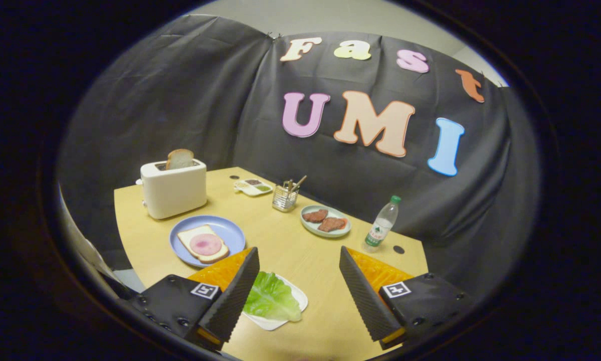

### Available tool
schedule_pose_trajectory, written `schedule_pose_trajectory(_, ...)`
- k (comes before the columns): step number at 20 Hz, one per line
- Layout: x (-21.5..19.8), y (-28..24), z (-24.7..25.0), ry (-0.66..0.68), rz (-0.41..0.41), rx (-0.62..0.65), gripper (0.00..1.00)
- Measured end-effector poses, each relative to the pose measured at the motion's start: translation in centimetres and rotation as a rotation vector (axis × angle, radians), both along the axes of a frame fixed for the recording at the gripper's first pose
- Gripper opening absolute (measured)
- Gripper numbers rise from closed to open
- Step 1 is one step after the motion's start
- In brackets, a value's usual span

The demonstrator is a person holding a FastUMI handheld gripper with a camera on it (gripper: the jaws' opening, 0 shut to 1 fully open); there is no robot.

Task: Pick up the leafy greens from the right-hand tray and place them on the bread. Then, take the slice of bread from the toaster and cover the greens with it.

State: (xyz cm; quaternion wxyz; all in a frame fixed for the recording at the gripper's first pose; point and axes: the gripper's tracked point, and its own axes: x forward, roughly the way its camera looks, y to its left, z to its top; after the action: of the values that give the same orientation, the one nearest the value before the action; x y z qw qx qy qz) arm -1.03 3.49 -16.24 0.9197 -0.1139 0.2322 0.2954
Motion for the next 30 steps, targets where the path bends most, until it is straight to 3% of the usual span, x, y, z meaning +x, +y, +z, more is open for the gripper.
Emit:
schedule_pose_trajectory(11, -1.5, 1.9, -8.5, 0.178, 0.158, -0.100, 1.00)
schedule_pose_trajectory(23, -2.5, 3.0, -16.9, 0.419, 0.149, -0.156, 1.00)
schedule_pose_trajectory(30, -3.4, 3.4, -18.9, 0.515, 0.133, -0.169, 1.00)
